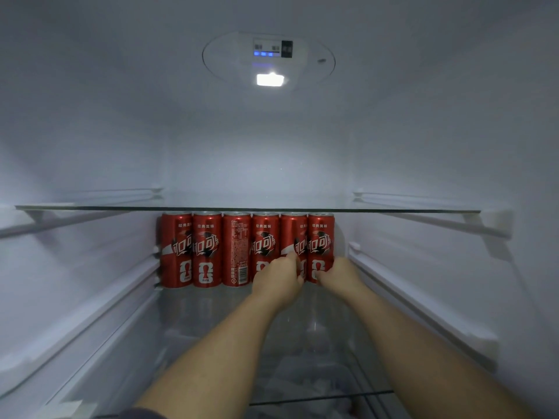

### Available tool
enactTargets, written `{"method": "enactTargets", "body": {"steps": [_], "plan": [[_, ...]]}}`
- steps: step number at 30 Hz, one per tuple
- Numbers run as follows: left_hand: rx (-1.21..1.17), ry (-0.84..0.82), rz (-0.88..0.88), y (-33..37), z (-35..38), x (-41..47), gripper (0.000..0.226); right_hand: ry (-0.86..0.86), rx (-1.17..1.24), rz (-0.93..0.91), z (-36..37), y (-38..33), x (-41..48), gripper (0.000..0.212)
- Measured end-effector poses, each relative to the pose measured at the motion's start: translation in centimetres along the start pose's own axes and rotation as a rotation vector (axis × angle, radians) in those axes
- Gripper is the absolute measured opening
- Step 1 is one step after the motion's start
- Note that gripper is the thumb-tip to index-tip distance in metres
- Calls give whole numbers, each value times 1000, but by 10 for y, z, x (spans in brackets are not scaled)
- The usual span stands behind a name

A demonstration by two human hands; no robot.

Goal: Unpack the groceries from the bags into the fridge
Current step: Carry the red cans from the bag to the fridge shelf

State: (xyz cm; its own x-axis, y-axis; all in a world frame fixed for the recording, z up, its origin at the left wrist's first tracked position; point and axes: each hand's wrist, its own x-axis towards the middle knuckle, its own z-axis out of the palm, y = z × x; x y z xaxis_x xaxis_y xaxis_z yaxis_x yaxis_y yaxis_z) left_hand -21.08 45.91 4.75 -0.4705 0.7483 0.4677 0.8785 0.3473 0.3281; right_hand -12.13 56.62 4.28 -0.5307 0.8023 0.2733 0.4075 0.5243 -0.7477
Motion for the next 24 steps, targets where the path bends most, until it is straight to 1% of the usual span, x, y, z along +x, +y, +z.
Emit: {"method": "enactTargets", "body": {"steps": [4, 7, 9, 11, 14, 15, 17, 20, 22, 24], "plan": [[-17, -13, -8, 2, 0, -5, 24, -9, -37, -34, 0, 1, -6, 21], [-32, -5, 4, 5, -1, -9, 25, 25, -194, -23, 2, -5, -17, 19], [-37, -21, 11, 9, -7, -12, 32, 73, -354, -34, 0, -10, -31, 24], [-2, -73, -10, 13, -20, -14, 42, 111, -496, -81, -7, -17, -52, 28], [69, -187, -66, 26, -49, -25, 50, 56, -735, -133, -26, -28, -91, 44], [93, -197, -77, 31, -59, -32, 51, 33, -795, -144, -32, -32, -105, 48], [130, -140, -64, 39, -76, -50, 48, 3, -903, -196, -44, -42, -135, 47], [80, 33, -43, 43, -87, -90, 44, -24, -1071, -270, -56, -58, -181, 42], [-8, 161, -46, 45, -87, -119, 46, -47, -1166, -297, -64, -63, -208, 52], [-81, 247, -52, 50, -82, -145, 57, -45, -1235, -317, -73, -65, -230, 66]]}}
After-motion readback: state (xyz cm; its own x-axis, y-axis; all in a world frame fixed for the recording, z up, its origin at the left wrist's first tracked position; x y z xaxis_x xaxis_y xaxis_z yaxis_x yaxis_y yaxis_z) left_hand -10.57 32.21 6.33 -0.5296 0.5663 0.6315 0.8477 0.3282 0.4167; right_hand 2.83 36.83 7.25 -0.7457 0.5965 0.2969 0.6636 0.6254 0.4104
